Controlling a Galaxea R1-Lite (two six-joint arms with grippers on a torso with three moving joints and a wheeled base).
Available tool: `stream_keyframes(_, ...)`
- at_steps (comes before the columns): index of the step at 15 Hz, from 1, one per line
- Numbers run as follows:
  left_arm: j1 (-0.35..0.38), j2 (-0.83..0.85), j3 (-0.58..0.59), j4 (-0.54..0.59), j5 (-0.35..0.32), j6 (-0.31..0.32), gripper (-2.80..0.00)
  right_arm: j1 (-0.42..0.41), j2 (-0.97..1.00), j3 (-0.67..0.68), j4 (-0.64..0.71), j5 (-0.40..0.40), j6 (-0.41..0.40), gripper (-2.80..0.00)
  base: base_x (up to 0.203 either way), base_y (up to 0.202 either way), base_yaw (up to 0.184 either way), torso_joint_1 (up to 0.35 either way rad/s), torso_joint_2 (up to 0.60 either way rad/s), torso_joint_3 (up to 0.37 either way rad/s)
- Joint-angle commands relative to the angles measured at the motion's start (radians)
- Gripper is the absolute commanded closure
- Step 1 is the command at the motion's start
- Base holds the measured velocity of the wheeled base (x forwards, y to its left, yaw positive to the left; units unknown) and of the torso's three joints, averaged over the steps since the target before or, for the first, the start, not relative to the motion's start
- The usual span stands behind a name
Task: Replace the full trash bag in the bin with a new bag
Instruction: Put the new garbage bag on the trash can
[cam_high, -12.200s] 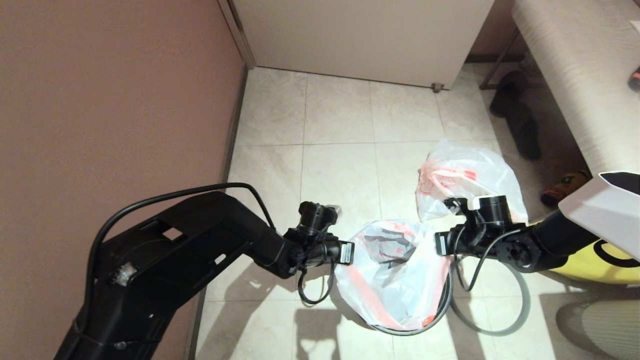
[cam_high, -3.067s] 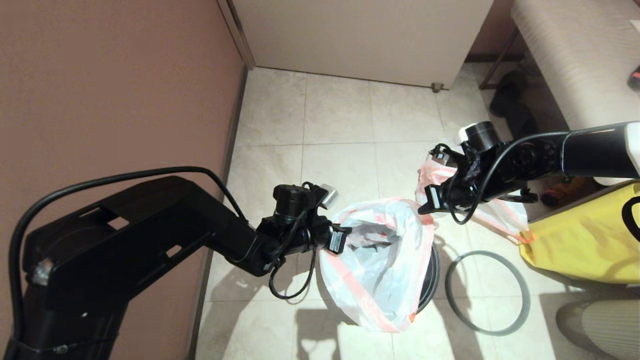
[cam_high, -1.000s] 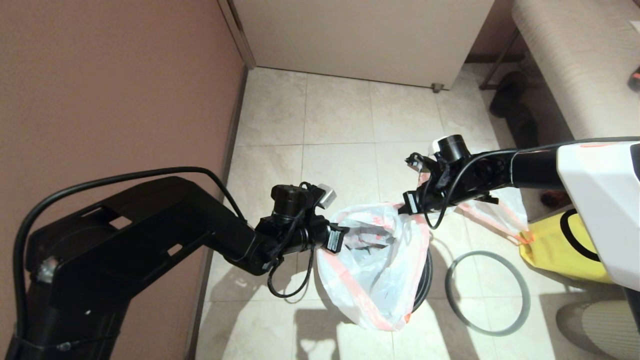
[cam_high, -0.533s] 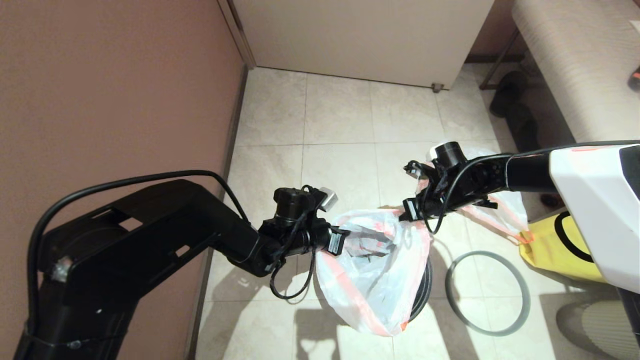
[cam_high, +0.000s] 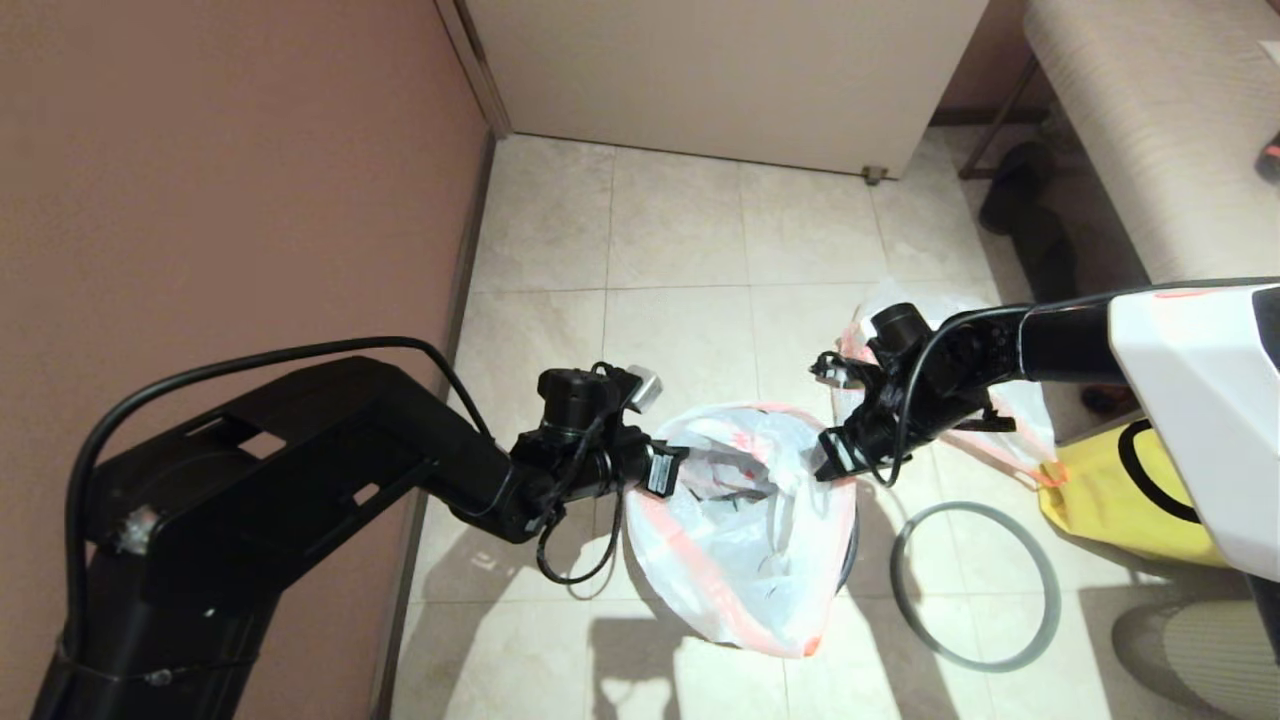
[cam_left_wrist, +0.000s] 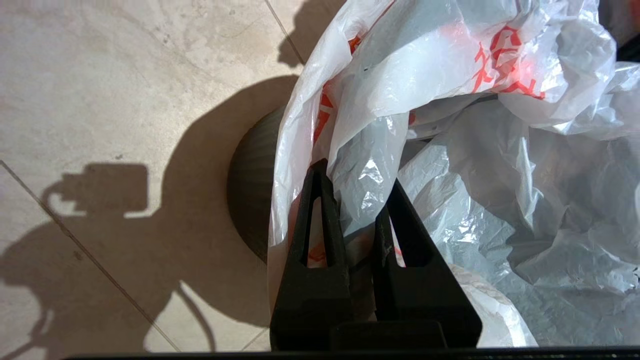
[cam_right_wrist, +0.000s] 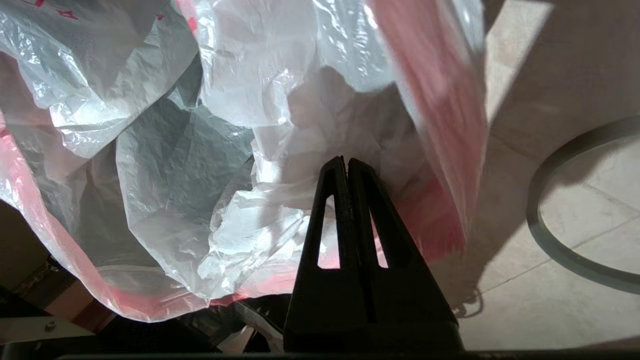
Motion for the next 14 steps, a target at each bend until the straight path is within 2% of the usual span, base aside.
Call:
stream_keyframes(1, 0.011, -0.003, -0.002, -0.015, -0.001, 0.001, 0.00, 0.001, -0.017, 0.004, 0.004, 0.002, -0.003, 0.00, 0.000, 0.000, 0.000, 0.000, 0.00, 0.000)
stream_keyframes(7, 0.014, -0.020, 0.004, -0.025, -0.001, 0.000, 0.00, -0.002, -0.073, -0.002, 0.010, -0.010, -0.011, 0.00, 0.000, 0.000, 0.000, 0.000, 0.00, 0.000)
stream_keyframes(10, 0.014, -0.022, 0.004, -0.025, -0.001, -0.001, 0.00, 0.002, -0.064, -0.003, -0.059, -0.014, -0.005, 0.00, 0.000, 0.000, 0.000, 0.000, 0.00, 0.000)
stream_keyframes(12, 0.012, -0.026, 0.009, -0.025, -0.001, -0.001, 0.00, 0.008, -0.038, -0.012, -0.109, -0.042, -0.008, 0.00, 0.000, 0.000, 0.000, 0.000, 0.00, 0.000)
stream_keyframes(14, 0.012, -0.029, 0.009, -0.025, -0.001, -0.001, 0.00, 0.015, 0.005, -0.031, -0.169, -0.109, -0.011, 0.00, 0.000, 0.000, 0.000, 0.000, 0.00, 0.000)
